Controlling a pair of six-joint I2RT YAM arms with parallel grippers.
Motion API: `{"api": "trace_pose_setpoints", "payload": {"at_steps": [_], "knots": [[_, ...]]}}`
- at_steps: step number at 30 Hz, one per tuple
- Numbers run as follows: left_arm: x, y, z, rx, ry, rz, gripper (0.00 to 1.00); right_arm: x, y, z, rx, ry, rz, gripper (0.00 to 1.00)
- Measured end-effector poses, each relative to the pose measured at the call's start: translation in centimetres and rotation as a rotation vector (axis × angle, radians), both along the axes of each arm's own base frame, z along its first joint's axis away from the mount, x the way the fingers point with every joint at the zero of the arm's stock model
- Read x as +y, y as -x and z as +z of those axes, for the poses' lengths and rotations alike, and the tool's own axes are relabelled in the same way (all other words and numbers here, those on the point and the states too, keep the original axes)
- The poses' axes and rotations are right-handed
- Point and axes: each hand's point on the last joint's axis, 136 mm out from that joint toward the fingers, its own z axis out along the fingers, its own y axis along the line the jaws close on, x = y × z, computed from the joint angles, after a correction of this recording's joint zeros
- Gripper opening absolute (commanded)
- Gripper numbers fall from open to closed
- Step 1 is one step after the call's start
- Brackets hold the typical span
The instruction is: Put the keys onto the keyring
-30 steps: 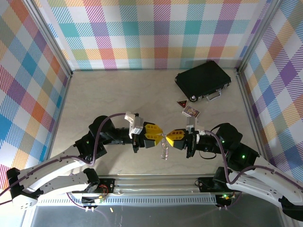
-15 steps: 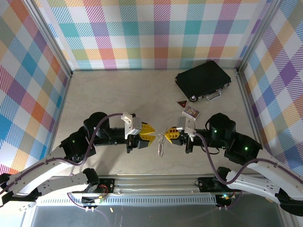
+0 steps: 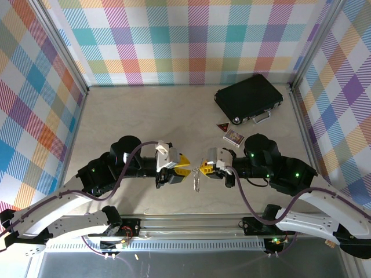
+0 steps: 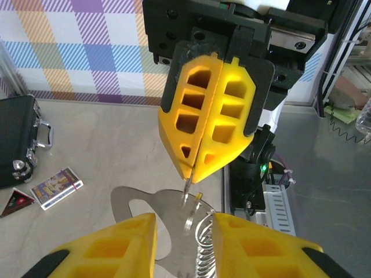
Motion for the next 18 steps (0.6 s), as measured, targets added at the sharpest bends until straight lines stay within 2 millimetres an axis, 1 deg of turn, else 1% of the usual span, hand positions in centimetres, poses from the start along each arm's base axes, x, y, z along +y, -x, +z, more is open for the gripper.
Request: {"api": "trace_pose_setpoints", "payload": {"at_steps": [4,8,14,18], "knots": [[-0.4,-0.2,0.1,0.000,-0.003,-0.003,0.30,-0.1,-0.1,-0.1,-0.002,0.004,-0.006,0.00],[-0.8,-0.3,-0.6,0.021,-0.017,-0.012,0.31,-0.2,-0.4,0.0,-0.012,0.005,-0.028,0.00],[-0.3,0.5,-1.2,0.064,0.002,-0.022,0.31,-0.7,-0.6,0.5,-0.032,-0.008,-0.050,0.00],[-0.1,0.6,-0.9,0.057,0.011,-0.022,0.31,-0.7,-0.7,0.4,-0.032,-0.005,-0.054,0.00]]}}
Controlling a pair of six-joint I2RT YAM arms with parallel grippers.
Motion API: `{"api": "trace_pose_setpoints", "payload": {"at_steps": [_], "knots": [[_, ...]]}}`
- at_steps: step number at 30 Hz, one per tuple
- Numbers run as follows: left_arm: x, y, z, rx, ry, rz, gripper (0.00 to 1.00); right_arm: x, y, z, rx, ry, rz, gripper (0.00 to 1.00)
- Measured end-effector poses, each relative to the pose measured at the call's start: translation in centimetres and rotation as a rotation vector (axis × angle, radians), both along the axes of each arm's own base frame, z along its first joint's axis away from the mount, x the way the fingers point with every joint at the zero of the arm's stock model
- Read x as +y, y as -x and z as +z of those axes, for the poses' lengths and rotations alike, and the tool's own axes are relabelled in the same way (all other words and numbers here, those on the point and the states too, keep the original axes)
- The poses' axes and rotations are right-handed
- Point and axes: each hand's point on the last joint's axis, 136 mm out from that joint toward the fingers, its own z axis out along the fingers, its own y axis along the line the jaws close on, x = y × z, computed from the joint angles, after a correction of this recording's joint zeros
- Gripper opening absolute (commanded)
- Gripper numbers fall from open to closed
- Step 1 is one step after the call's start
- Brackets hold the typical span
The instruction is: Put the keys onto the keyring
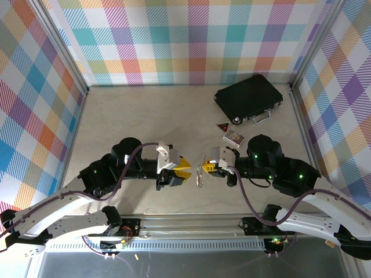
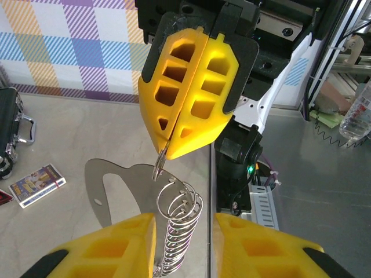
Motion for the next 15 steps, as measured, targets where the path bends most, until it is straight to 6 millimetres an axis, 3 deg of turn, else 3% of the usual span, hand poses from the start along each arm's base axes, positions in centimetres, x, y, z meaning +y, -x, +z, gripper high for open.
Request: {"api": "trace_pose_setpoints", "payload": {"at_steps": [15], "knots": [[-1.5,-1.5,-0.2,-0.050,-0.060,0.007,0.27,0.7,-0.1,-0.5,0.025,0.034,0.013,0.00]]}}
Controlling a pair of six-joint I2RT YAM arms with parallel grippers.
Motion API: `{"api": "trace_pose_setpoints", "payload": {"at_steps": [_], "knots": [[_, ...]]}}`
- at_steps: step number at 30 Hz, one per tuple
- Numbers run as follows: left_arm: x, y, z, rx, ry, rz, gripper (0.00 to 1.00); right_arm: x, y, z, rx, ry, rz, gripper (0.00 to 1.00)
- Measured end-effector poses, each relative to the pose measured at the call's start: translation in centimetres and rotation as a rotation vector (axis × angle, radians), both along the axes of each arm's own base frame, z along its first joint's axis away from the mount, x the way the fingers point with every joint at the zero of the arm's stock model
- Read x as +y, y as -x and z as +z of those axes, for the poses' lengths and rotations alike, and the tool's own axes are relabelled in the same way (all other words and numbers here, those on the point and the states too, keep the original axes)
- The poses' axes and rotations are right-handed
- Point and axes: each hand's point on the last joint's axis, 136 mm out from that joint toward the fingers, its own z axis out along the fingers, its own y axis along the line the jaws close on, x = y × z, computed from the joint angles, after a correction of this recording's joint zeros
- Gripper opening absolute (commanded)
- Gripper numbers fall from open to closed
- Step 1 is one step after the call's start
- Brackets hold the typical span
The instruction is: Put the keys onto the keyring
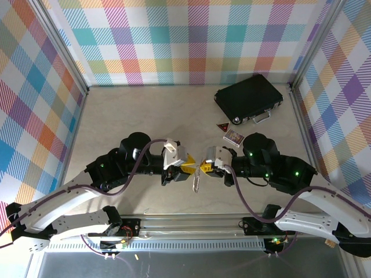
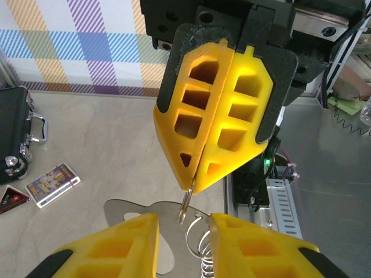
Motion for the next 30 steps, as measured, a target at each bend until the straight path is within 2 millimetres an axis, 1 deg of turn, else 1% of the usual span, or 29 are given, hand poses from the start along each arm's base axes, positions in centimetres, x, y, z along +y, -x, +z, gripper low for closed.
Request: {"api": "trace_pose_setpoints", "payload": {"at_steps": [11,19,22,26,27,29,30], "knots": [[-0.58,-0.48,-0.86,-0.008,-0.032,-0.004,0.17,0.10,0.00,-0.12,0.004,0.003,0.002,0.00],[-0.67,-0.32,-0.78,-0.005,-0.026,-0.014,0.08,0.10,-0.01,-0.12,0.007,0.003,0.000,0.00],[-0.66,-0.32,-0.83,-0.003,-0.028,-0.013,0.00,0.13,-0.13,-0.17,0.007,0.006,-0.004,0.00],[-0.62,-0.33,-0.94,0.001,-0.031,-0.011,0.00,0.24,-0.21,-0.19,0.016,0.018,-0.011,0.00],[-0.59,-0.31,-0.92,0.001,-0.030,-0.011,0.00,0.26,-0.20,-0.20,0.018,0.019,-0.012,0.04],[-0.49,-0.22,-0.94,0.005,-0.022,-0.009,0.00,0.35,-0.05,-0.16,0.034,0.014,-0.015,0.32],[-0.46,-0.18,-0.86,0.005,-0.013,-0.008,0.00,0.42,0.01,-0.10,0.036,0.010,-0.013,0.39]]}}
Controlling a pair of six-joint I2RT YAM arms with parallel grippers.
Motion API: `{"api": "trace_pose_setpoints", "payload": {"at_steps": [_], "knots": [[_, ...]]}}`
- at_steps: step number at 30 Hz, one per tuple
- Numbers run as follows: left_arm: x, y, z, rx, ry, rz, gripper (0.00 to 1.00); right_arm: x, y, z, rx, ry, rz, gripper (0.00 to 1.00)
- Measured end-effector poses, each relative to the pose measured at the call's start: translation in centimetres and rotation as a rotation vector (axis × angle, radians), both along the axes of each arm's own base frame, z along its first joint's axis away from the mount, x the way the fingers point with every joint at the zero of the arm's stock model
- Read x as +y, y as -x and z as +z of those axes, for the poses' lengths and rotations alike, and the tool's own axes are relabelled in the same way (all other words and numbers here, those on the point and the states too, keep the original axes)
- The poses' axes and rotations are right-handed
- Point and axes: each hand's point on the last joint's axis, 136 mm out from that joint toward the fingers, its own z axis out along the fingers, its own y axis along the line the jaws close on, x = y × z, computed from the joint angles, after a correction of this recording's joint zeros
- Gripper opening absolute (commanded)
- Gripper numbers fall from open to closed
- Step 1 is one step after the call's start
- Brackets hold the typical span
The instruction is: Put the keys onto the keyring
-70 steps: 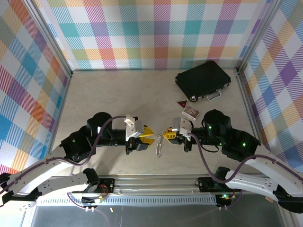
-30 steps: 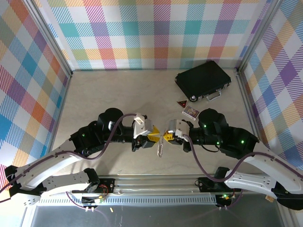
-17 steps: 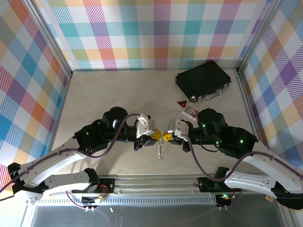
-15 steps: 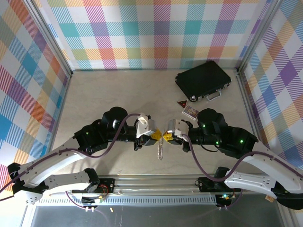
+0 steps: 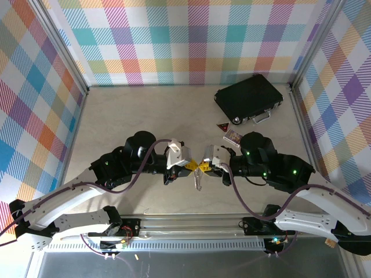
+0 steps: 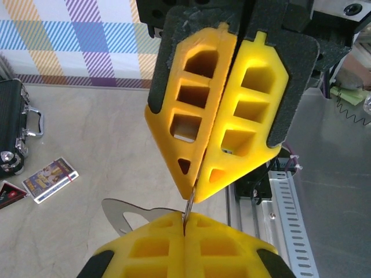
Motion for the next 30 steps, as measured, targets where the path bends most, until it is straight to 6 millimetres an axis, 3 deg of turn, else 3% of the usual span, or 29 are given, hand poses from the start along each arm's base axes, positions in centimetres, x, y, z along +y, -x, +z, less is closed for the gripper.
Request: {"api": "trace_pose_setpoints", "payload": {"at_steps": [3,7,11,14,18,30], "knots": [[0.1,0.2,0.6,0.003,0.057,0.001,0.00,0.3,0.3,1.1,0.016,-0.053,-0.003,0.59],[0.3,0.8,1.7,0.015,0.147,-0.010,0.00,-0.5,0.7,3.3,0.022,-0.180,-0.027,0.61],[0.3,1.5,3.1,0.033,0.231,-0.038,0.00,-1.6,1.2,5.3,0.029,-0.287,-0.047,0.51],[0.3,2.1,4.1,0.046,0.289,-0.065,0.00,-1.8,1.7,6.0,0.040,-0.331,-0.034,0.50],[0.2,2.4,5.1,0.058,0.340,-0.084,0.00,-1.4,2.3,5.9,0.063,-0.345,0.004,0.48],[0.4,2.8,5.7,0.062,0.374,-0.100,0.00,0.3,2.0,5.0,0.099,-0.322,0.033,0.20]]}}
